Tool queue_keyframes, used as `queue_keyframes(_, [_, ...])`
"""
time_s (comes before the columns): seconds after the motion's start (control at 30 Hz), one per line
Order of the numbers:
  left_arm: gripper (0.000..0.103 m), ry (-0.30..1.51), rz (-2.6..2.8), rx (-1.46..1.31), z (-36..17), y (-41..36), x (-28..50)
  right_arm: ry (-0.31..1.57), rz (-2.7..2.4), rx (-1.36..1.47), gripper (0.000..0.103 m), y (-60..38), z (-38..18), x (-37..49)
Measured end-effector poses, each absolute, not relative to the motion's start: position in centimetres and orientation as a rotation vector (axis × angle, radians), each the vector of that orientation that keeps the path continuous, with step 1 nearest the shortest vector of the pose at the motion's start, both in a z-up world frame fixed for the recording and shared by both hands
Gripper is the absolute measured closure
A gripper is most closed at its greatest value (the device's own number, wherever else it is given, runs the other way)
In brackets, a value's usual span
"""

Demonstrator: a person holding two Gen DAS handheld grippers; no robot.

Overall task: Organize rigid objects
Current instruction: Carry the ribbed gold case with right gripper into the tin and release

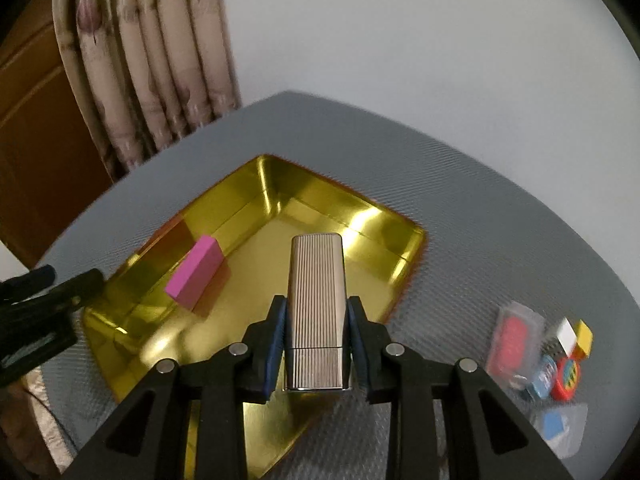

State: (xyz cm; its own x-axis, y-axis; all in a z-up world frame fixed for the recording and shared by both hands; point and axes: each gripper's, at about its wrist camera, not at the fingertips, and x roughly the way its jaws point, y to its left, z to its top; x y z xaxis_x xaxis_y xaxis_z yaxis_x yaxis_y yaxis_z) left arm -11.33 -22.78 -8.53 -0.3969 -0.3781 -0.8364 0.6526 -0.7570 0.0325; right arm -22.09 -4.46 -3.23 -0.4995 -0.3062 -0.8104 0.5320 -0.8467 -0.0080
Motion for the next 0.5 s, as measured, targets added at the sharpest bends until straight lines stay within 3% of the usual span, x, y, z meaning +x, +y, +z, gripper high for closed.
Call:
queue_keyframes(0.23, [0.031, 0.396, -2.164, 1.196, -8.7, -22.9, -11.4, 0.495, -2.257, 1.267, 0.073, -7.5, -5.5, -24.0])
queue_keyframes(0.5, [0.03, 0.401, -2.169, 1.209, -8.9, -23.1, -11.4, 0.515, -2.229, 1.332, 0.073, -7.5, -6.9, -24.8])
